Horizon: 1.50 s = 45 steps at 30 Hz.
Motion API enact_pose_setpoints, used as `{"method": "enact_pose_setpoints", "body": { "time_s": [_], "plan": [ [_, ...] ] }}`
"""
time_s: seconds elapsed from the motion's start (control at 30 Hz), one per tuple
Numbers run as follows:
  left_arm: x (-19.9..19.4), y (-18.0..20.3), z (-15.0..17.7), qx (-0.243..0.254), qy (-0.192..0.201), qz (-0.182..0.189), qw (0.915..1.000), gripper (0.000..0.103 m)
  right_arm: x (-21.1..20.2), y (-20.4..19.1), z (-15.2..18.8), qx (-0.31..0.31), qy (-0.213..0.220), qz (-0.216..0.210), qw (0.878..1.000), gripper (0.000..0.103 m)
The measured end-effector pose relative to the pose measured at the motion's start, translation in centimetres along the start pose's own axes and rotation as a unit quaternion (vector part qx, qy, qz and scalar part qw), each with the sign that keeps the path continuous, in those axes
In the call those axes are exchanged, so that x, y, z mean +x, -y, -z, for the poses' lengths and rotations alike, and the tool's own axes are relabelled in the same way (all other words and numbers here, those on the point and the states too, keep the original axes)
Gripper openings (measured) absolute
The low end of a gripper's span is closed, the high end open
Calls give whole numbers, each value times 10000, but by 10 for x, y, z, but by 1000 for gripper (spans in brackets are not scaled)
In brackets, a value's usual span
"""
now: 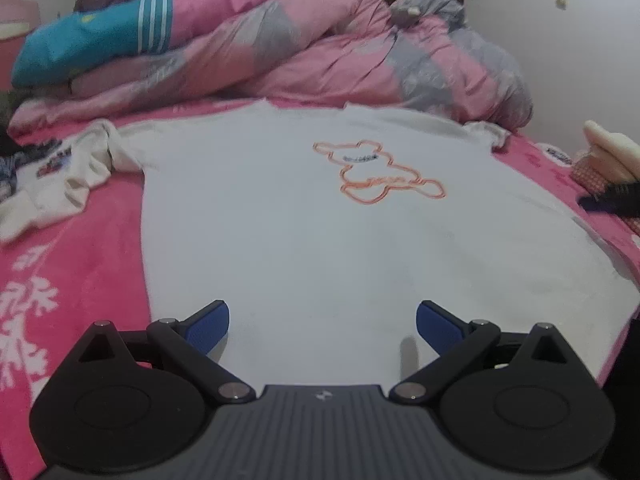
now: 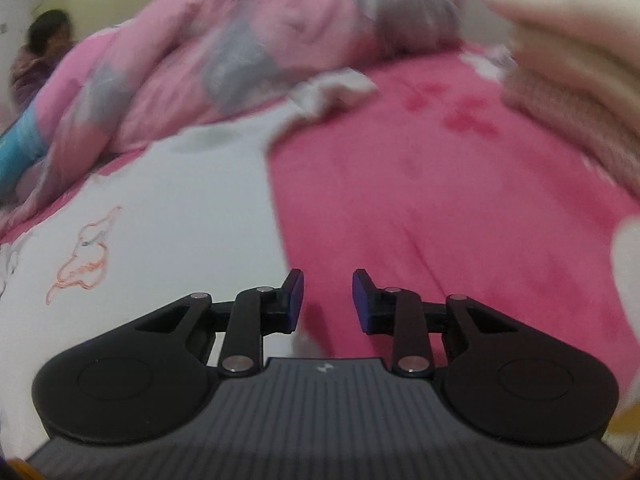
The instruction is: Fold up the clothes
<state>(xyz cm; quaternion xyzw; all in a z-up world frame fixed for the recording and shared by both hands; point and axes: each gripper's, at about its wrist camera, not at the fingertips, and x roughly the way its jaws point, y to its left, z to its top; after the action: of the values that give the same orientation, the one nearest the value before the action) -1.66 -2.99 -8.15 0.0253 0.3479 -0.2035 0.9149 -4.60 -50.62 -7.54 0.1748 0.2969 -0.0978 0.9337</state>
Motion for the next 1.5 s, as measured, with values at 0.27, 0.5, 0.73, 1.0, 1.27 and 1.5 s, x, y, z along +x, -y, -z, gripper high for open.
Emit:
{"method": "enact_pose_setpoints", "body": {
  "time_s": [0.27,0.5,0.73,1.0,1.27,1.5],
  "plan": [
    [14,-2,5,164,-62,-186,9997,101,96,-52,-29,-878,-675,-420,9930,23],
    [17,-4,4,177,-27,-149,9997,103,78,-12,-56,-344,-245,403,9983,23],
    [15,-5,3,135,-61,-199,9997,103,115,-37,-49,-375,-575,-117,9976,19],
    [2,-6,1,-105,-22,-142,9998,100,27,-4,-22,-77,-206,444,9988,24],
    [-14,11,18,41,-285,-228,9993,100,-11,9,41,278,-469,-144,9984,19],
    [-34,16,26,153,-146,-384,9990,100,-80,6,53,555,2,200,9983,25]
  ]
}}
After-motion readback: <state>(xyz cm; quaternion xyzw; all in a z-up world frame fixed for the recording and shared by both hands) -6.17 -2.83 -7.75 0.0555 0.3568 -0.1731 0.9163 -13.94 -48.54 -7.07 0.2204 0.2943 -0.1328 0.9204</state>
